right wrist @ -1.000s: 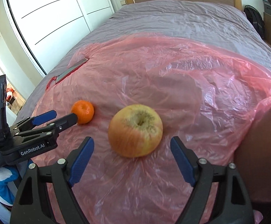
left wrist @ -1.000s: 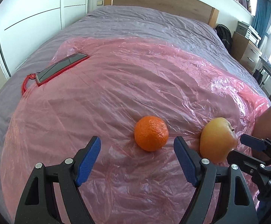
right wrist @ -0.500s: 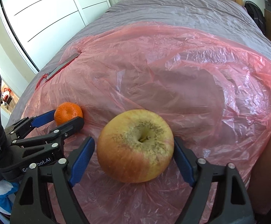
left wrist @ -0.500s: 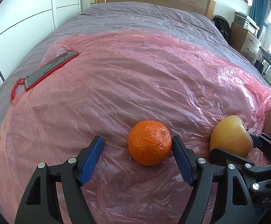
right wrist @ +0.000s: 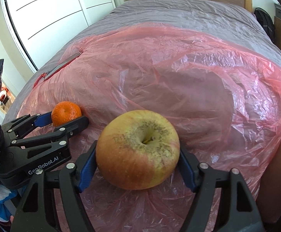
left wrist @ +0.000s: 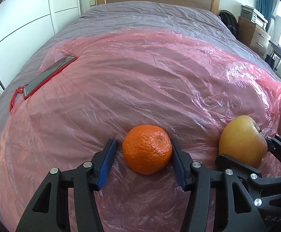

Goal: Organize fruits
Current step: 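Lift the apple and tangerine and carry both over the green tray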

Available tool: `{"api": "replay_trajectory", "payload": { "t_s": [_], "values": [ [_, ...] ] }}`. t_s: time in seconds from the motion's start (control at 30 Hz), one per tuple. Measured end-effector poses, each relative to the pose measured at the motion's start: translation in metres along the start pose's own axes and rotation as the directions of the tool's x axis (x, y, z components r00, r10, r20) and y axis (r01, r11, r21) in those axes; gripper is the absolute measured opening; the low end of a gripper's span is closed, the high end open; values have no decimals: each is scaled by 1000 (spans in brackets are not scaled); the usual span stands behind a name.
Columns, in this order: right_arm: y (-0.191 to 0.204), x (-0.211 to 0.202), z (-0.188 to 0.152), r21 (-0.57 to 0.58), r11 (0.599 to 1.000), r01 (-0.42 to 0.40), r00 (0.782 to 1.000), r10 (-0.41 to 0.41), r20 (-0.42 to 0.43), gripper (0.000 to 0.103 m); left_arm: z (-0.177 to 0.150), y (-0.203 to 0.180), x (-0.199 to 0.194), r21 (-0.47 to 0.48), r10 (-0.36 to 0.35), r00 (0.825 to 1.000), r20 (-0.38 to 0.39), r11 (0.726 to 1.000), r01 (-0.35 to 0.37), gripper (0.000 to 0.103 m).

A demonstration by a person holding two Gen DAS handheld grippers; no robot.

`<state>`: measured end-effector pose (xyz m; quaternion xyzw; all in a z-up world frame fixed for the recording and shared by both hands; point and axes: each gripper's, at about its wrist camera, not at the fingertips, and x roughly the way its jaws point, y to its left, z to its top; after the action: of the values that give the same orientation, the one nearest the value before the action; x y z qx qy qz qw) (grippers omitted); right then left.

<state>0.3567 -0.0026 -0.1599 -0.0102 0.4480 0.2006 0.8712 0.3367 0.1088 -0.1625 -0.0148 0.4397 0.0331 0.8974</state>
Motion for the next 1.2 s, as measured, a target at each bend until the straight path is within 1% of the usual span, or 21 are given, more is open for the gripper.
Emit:
{"api": "replay_trajectory", "payload": {
  "t_s": [0.03,0.1,0.13,0.23,0.43,0.63,0.93,1.2],
  "values": [
    [0,0,0,0,1000,0,1000,0,0,88,0,-2,0,11,0,1000,0,1000,0,40],
    [0,-1,0,-5,1000,3,1000,-3,-1,88,-1,-6,-1,37,15,1000,2,999,-15,39],
    [0,-1,0,-7,1000,3,1000,-3,-3,87,0,-6,-2,41,11,1000,1,999,-11,39],
    [-1,-4,1,-1,1000,-5,1000,5,-8,87,1,-4,-6,31,8,1000,4,999,-8,39],
    [1,-17,2,6,1000,-17,1000,17,-7,87,5,-1,-27,30,18,999,34,999,-19,39],
    [4,-37,-4,18,999,-31,999,32,-7,87,1,3,-51,12,11,999,52,1000,-12,39],
    [16,-84,-21,4,999,-40,999,40,-8,87,-18,6,-97,2,1,997,76,1000,-1,39],
    [33,-123,-48,-11,999,-39,999,38,-22,87,-43,4,-138,-15,-22,996,92,1000,23,39]
  ]
}}
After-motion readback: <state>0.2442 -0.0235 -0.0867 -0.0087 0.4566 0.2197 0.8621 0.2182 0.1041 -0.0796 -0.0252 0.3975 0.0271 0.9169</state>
